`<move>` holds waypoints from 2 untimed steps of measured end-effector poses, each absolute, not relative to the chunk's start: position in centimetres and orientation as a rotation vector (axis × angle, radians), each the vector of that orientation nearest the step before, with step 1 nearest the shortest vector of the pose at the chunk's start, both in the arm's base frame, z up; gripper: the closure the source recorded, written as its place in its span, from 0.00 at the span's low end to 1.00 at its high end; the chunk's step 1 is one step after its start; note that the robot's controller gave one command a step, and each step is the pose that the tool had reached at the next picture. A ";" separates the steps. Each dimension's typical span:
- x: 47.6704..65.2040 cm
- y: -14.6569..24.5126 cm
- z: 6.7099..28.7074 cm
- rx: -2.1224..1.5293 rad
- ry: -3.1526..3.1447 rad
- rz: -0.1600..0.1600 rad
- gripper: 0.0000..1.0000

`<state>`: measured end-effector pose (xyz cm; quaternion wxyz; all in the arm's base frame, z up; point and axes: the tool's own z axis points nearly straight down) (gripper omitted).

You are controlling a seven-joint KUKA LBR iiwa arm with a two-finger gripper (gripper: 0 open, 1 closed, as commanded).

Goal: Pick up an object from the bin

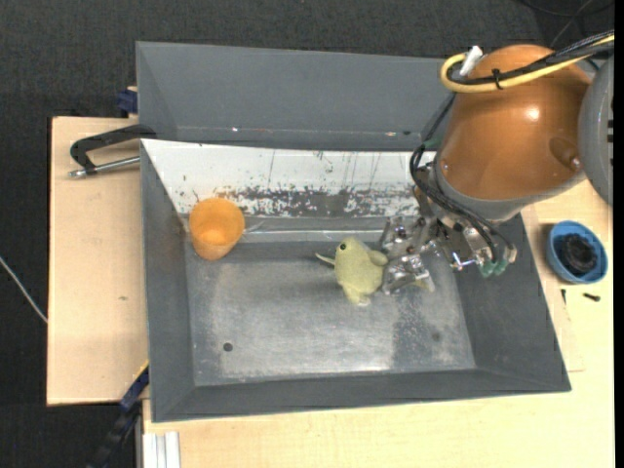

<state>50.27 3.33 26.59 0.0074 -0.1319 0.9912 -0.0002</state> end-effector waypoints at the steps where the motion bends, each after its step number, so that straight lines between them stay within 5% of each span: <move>1: 50.6 5.2 25.6 -0.568 3.082 0.002 1.00; 2: 51.7 3.9 28.0 -0.376 3.110 0.001 1.00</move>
Offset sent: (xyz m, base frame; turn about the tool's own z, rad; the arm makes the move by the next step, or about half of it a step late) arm 0.0026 0.0176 -0.0102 -0.1007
